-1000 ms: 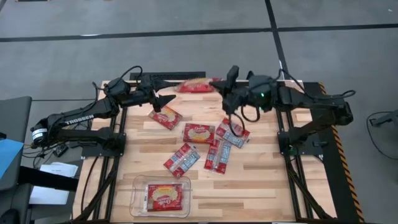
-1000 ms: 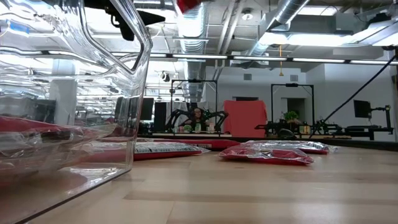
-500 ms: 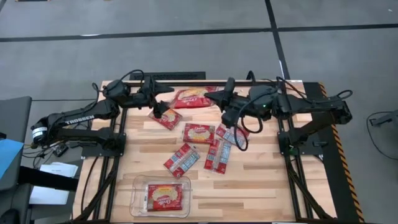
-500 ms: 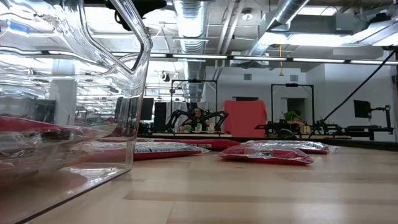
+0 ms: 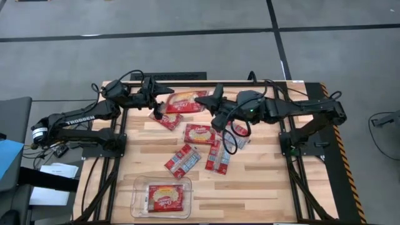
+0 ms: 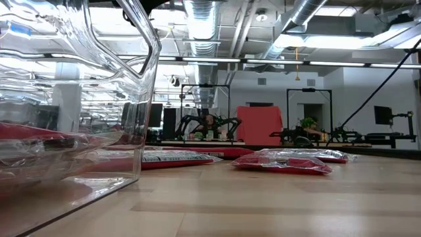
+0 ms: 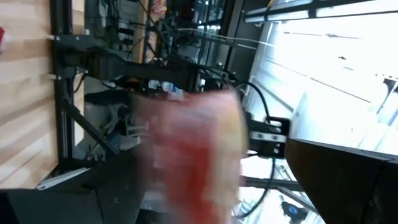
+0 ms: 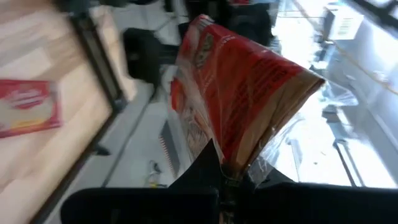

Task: Sort popcorn bags into baskets
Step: Put the red popcorn bag into the transparent bin

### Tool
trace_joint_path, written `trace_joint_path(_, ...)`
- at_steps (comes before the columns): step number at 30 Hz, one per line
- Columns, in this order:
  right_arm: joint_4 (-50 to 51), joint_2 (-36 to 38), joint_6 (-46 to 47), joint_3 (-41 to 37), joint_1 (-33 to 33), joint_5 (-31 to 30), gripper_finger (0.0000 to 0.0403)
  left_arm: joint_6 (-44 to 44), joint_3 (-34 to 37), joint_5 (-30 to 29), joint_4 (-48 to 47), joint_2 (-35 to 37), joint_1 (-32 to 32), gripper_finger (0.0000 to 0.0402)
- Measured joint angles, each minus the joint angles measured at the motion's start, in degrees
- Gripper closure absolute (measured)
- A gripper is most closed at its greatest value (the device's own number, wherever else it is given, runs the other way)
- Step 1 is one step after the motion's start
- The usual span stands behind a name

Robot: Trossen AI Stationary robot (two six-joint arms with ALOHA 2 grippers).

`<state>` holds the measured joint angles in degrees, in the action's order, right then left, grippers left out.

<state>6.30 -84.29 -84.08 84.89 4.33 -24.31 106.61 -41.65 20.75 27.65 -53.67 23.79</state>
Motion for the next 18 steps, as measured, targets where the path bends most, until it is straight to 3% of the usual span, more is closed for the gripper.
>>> trace_joint_path(9, -2.2, -1.4, 0.0, -0.1, -0.8, 0.4, 0.0378, 0.6, 0.0, 5.1, 0.7, -0.7, -0.1, 0.0067)
trace_joint_path(18, -2.4, -1.3, 0.0, 0.0, -0.8, 0.6, 0.0366, -0.1, 0.0, 4.7, 0.6, -0.8, -0.1, 0.0186)
